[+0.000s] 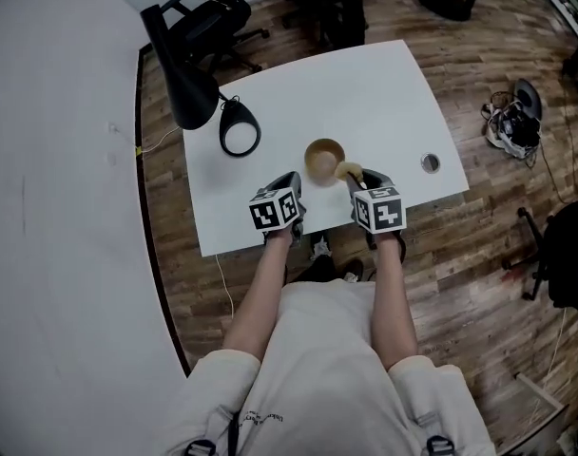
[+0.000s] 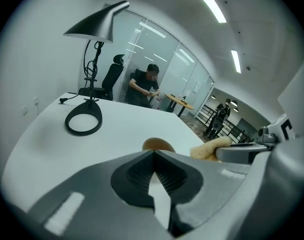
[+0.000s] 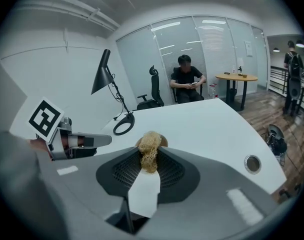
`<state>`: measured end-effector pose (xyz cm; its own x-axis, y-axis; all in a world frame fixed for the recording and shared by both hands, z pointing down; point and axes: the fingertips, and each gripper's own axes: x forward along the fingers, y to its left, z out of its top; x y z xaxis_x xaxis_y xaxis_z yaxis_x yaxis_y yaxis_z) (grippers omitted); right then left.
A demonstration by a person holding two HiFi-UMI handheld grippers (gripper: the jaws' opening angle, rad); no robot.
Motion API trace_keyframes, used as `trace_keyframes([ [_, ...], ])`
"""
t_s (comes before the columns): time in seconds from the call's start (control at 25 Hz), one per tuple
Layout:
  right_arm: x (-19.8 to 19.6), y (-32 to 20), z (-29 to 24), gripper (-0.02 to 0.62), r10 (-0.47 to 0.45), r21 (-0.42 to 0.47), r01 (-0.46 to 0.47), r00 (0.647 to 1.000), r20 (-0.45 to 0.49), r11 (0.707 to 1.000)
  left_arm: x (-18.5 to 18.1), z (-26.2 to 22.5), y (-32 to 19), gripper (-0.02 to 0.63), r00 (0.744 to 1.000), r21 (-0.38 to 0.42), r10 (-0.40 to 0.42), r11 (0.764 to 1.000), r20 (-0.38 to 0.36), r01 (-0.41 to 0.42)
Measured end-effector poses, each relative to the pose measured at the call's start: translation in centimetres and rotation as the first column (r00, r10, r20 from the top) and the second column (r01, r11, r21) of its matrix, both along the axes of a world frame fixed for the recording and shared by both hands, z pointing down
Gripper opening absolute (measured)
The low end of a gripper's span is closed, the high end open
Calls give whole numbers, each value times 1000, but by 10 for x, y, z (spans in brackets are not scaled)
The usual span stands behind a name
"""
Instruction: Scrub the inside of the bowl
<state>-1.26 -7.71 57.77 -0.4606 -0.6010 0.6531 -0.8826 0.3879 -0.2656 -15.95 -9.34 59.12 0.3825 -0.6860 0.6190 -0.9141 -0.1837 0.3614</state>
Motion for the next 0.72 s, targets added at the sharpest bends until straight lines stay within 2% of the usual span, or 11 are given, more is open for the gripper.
trace_keyframes([
  [0.16,-17,21,0,109,-53,2,53,998,17,999,9,-21,25,3,1000,39,-7,999,-22,8],
  [0.32,-23,36,0,109,-86,14,86,996,8,996,17,-33,44,3,1000,79,7,997,-12,-6],
  [0.52,-20,48,-2,109,-87,31,87,996,-1,996,25,-29,62,3,999,83,51,995,11,-52],
  [0.72,-14,57,-5,103,-100,45,102,993,-57,994,38,-31,69,3,994,84,102,991,49,-106],
])
